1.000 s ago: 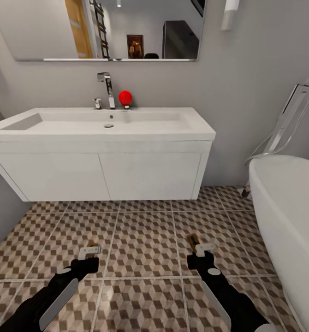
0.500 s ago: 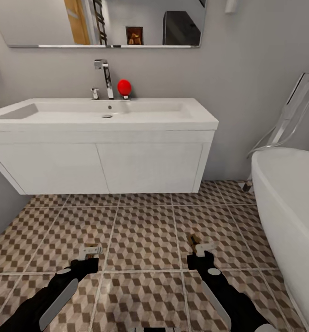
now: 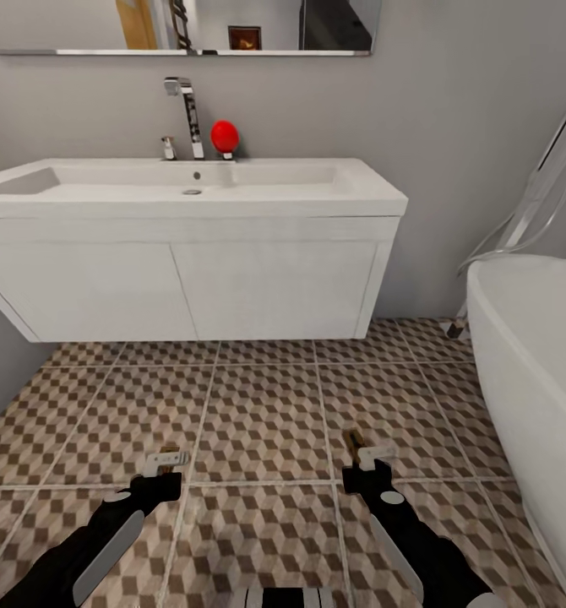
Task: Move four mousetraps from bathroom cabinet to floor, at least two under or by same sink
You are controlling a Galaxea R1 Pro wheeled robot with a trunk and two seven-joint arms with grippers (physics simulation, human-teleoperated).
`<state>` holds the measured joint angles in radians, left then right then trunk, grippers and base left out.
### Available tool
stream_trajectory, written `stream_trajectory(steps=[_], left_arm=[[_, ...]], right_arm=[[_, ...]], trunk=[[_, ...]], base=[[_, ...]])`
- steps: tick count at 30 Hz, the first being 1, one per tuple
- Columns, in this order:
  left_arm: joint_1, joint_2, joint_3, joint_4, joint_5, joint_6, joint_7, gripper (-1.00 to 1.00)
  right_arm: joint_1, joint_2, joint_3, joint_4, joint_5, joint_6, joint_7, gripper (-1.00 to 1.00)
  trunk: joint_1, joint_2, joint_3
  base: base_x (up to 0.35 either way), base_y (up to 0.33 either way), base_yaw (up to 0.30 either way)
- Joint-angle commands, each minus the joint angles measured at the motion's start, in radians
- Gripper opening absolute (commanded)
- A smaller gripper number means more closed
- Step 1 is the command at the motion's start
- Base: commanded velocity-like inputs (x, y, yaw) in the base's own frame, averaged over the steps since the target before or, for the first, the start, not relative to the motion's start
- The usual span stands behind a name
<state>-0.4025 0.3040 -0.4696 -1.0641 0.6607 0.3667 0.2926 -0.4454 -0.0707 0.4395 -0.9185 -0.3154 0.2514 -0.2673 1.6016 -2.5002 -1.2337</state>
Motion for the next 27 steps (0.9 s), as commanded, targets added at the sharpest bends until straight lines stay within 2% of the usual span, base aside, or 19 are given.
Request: stream_trajectory(steps=[1,3,18,21,23,25,27], left_arm=[[-0.001,0.001,-0.004,-0.001,0.006,0.003,0.011,-1.00],[-0.001,0.001,-0.004,-0.002,0.006,0.002,0.011,-1.00],[-0.001,0.001,-0.003,-0.008,0.004,0.001,0.011,-1.00],[-0.001,-0.017,0.003,0.011,0.004,0.007,0.012,-1.00],[-0.004,-0.030,0.010,0.022,0.003,0.045,0.012,-1.00],[-0.036,-0.038,0.033,0.022,0.002,0.150,0.012,-1.00],[-0.104,-0.047,0.068,0.022,0.001,0.275,0.012,-1.00]], right_arm=[[-0.001,-0.001,0.005,-0.002,-0.010,0.003,-0.009,-1.00],[-0.001,-0.001,0.005,-0.002,-0.010,0.003,-0.009,-1.00],[-0.001,-0.002,0.010,-0.003,-0.006,-0.003,-0.009,-1.00],[-0.001,-0.001,0.010,-0.002,-0.004,-0.003,-0.007,-1.00],[-0.004,0.001,0.008,-0.007,0.008,0.002,-0.006,-1.00],[-0.033,0.004,0.008,-0.022,0.034,0.032,-0.006,-1.00],[-0.085,0.007,0.007,-0.029,0.054,0.110,-0.003,-1.00]], trunk=[[0.000,-0.001,-0.006],[0.001,-0.001,-0.017],[0.001,-0.001,-0.036],[0.001,-0.001,-0.036],[0.001,-0.001,-0.036],[0.001,-0.001,-0.036],[0.001,-0.001,-0.036]], base=[[0.000,0.000,0.000],[0.000,0.000,0.000],[0.000,0.000,0.000],[0.000,0.000,0.000],[0.000,0.000,0.000],[0.000,0.000,0.000],[0.000,0.000,0.000]])
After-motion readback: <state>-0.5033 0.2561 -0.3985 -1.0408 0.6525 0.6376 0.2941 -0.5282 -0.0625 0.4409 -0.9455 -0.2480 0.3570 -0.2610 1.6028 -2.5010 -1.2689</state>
